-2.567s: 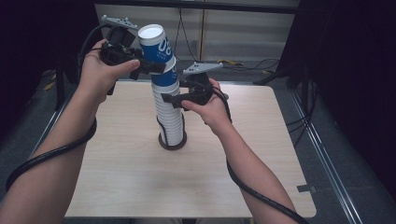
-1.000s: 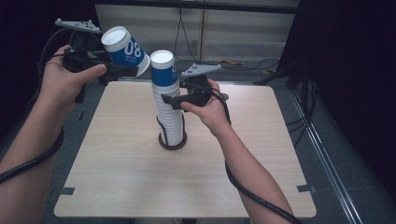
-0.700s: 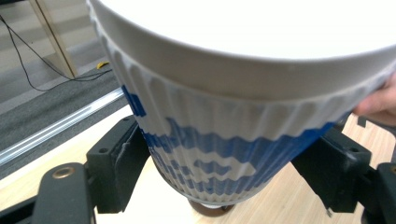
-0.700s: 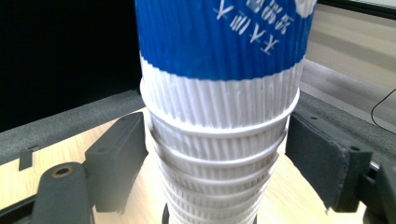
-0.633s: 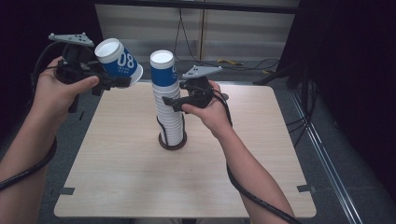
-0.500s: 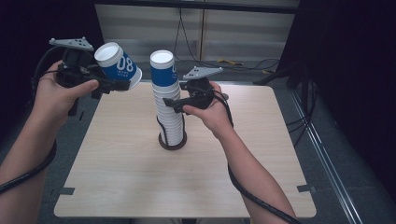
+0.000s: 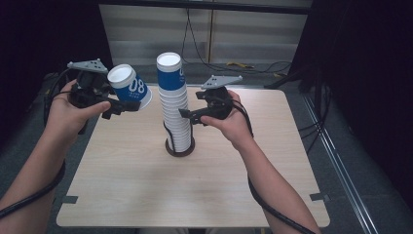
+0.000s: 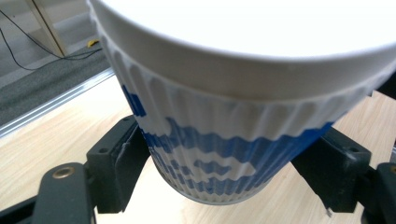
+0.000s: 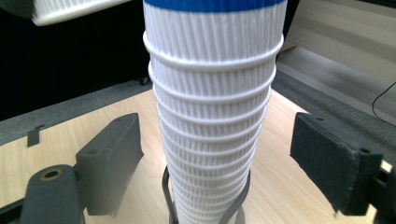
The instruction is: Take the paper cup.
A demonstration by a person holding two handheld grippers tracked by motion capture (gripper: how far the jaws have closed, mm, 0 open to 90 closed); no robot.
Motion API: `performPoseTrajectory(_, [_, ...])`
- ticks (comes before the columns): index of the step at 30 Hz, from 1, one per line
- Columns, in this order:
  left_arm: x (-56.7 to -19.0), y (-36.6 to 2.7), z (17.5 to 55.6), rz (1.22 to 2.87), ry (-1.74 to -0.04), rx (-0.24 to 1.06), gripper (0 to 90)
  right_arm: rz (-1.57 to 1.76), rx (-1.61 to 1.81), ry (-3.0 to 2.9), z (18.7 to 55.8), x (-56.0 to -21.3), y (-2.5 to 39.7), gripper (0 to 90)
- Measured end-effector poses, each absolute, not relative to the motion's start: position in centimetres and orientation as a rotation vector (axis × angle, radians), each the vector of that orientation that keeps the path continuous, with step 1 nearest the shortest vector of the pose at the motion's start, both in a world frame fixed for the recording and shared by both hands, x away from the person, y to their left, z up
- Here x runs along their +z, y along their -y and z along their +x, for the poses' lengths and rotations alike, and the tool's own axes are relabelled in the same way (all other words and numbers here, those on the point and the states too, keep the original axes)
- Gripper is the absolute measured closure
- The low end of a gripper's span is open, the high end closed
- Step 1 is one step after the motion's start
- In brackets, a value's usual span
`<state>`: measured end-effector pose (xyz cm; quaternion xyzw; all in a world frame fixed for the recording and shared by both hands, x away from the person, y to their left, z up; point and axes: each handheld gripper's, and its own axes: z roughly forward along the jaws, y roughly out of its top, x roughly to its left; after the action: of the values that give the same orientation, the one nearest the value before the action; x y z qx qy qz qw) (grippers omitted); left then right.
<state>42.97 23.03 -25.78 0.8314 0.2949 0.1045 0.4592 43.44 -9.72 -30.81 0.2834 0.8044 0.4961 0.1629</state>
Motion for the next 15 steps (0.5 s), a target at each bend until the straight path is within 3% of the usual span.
performPoseTrajectory(15, [-28.1, -22.5, 42.1, 2.09, -0.704, 0.23, 21.7, 0.772, 1.397, -2.347, 42.9, -31.8, 10.3, 14.3])
